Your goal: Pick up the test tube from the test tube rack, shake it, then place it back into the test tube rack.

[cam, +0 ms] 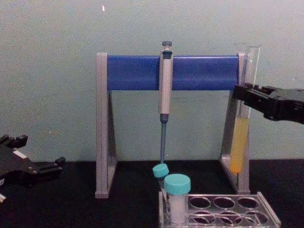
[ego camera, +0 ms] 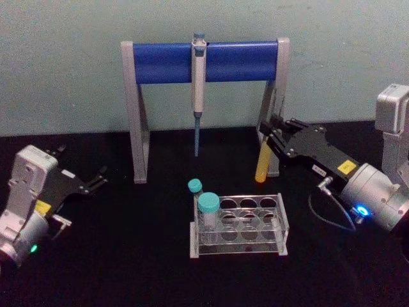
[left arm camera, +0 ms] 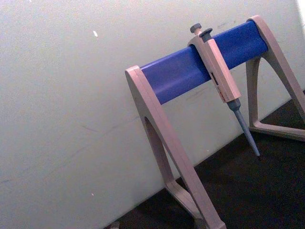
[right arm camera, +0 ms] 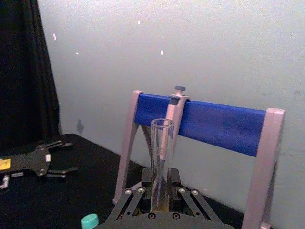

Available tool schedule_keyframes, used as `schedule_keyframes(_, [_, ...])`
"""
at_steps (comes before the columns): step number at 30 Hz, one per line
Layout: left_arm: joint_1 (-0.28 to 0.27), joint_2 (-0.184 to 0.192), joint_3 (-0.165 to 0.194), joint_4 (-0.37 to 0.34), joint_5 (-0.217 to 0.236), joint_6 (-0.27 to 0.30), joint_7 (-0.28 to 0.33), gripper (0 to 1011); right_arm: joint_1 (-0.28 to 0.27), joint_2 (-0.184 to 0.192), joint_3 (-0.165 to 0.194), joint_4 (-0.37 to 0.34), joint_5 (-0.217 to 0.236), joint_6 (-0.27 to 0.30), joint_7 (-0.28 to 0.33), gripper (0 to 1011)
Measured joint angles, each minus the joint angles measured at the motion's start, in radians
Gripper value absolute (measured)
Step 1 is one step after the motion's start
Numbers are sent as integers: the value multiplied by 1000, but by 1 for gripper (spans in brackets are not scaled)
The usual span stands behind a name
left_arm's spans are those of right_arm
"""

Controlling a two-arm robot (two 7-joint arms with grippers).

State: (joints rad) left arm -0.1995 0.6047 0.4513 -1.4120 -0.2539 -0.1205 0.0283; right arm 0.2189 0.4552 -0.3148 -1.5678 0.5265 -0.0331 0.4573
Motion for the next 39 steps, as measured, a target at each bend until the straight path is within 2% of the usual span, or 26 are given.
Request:
schedule_keyframes(15, [0, 0, 0, 0, 0, 0, 0, 1010, -40, 30, -14, -48, 17, 7, 23, 222])
schedule_keyframes(39, [0, 0, 0, 0, 0, 0, 0, 1010, -34, 15, -45, -7, 6, 15, 15, 222])
